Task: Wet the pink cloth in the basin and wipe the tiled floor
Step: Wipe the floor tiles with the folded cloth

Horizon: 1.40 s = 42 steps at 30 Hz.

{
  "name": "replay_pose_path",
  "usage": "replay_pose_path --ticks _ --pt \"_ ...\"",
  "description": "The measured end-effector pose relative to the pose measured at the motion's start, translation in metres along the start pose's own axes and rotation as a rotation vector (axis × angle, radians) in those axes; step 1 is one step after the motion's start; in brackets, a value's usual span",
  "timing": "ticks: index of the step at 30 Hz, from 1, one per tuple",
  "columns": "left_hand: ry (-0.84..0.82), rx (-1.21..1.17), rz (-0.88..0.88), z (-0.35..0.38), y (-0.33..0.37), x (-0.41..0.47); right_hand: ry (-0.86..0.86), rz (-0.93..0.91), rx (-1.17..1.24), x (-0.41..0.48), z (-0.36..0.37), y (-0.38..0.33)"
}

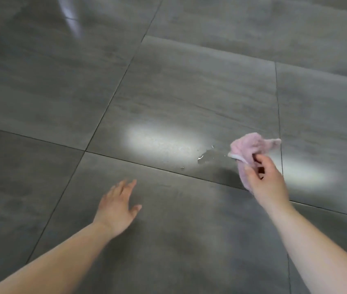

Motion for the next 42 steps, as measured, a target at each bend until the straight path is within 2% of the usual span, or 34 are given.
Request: replay_pose_path --ticks 2,3,8,11,14,16,17,20,22,23,25,27,31,34,36,40,42 --pt "0.026 0.093 -0.022 0.001 -0.005 0.016 -0.219 -0.106 -0.245 -0.002 0.039 0.011" --pt "0.019 0.121 -0.046 0.001 -0.010 0.020 -0.264 -0.143 -0.353 -0.005 0.050 0.015" --pt "-0.101 0.128 -0.258 0.020 -0.055 0.022 -0.325 -0.193 -0.652 0.000 0.067 0.026" --pt "-0.118 0.103 -0.280 0.036 -0.068 0.026 -0.392 -0.177 -0.741 0.026 0.087 0.041" --pt "-0.156 0.103 -0.280 0.039 -0.071 0.029 -0.350 -0.084 -0.701 0.037 0.111 0.051" --pt "-0.190 0.116 -0.282 0.039 -0.071 0.031 -0.390 -0.108 -0.717 0.021 0.141 0.049" --pt "-0.205 0.120 -0.284 0.039 -0.070 0.032 -0.426 -0.208 -0.725 0.006 0.161 0.040" --pt "-0.218 0.121 -0.298 0.041 -0.072 0.035 -0.555 -0.672 -0.703 -0.041 0.218 0.002" --pt "-0.211 0.118 -0.297 0.043 -0.072 0.036 -0.670 -0.789 -0.661 -0.039 0.231 -0.014" --pt "-0.208 0.111 -0.298 0.043 -0.072 0.036 -0.671 -0.778 -0.675 -0.025 0.227 -0.013" --pt "-0.212 0.100 -0.304 0.043 -0.072 0.036 -0.517 -0.666 -0.740 0.023 0.200 0.004" --pt "-0.219 0.101 -0.304 0.043 -0.071 0.036 -0.301 -0.391 -0.757 0.075 0.150 0.039" --pt "-0.227 0.121 -0.290 0.043 -0.072 0.039 -0.039 0.162 -0.566 0.109 0.064 0.091" --pt "-0.241 0.126 -0.297 0.043 -0.069 0.038 0.122 0.354 -0.497 0.106 0.081 0.072" --pt "-0.239 0.140 -0.304 0.041 -0.069 0.038 0.018 0.213 -0.539 0.092 0.130 0.037" --pt "-0.233 0.140 -0.300 0.043 -0.070 0.038 -0.361 -0.503 -0.646 0.020 0.225 -0.029" --pt "-0.236 0.157 -0.298 0.043 -0.070 0.039 -0.465 -0.722 -0.668 -0.003 0.238 -0.036"
Point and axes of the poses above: each hand's wrist, its own x-axis towards the middle knuckle, its own z-axis out of the palm, y = z × x, the point moved 7 cm from there along x, towards the middle knuckle, and after that the axes turned 5 degrees about y, right-handed, at the moved point
